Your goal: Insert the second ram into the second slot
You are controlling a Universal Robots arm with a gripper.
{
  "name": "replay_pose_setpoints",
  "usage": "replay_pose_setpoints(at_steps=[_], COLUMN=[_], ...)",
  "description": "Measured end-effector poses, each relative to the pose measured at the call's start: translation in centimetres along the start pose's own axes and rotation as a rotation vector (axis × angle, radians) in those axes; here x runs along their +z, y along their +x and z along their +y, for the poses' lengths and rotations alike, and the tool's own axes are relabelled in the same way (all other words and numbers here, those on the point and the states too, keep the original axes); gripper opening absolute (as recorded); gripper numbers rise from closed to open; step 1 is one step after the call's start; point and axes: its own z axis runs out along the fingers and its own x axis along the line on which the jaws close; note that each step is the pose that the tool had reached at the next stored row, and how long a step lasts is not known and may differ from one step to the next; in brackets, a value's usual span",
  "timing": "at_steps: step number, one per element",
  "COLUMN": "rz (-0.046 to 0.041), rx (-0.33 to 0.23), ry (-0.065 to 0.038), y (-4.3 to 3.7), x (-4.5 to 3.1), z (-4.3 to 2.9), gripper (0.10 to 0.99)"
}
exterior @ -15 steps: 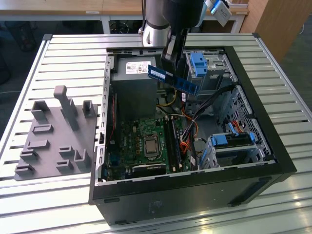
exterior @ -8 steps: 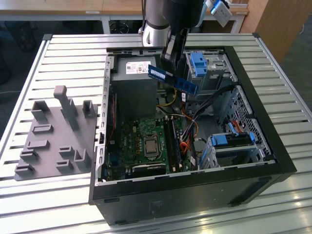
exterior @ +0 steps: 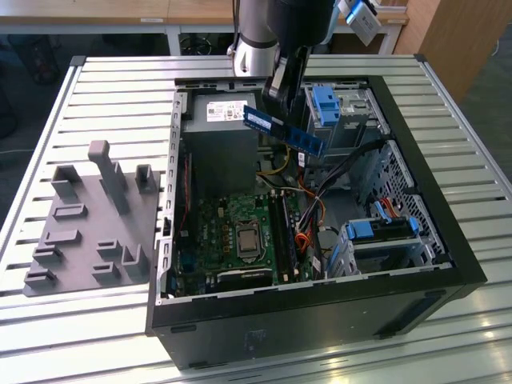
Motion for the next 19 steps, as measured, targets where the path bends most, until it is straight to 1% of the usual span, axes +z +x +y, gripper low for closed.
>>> replay_pose_setpoints(at_steps=[12, 19], rz=[-0.0017, -0.0033], rx=[0.045, 0.091], ry=[-0.002, -0.004], y=[0.0, 0.0], x=[0.0, 0.0], z=[0.0, 0.0], gripper=[0.137, 0.137])
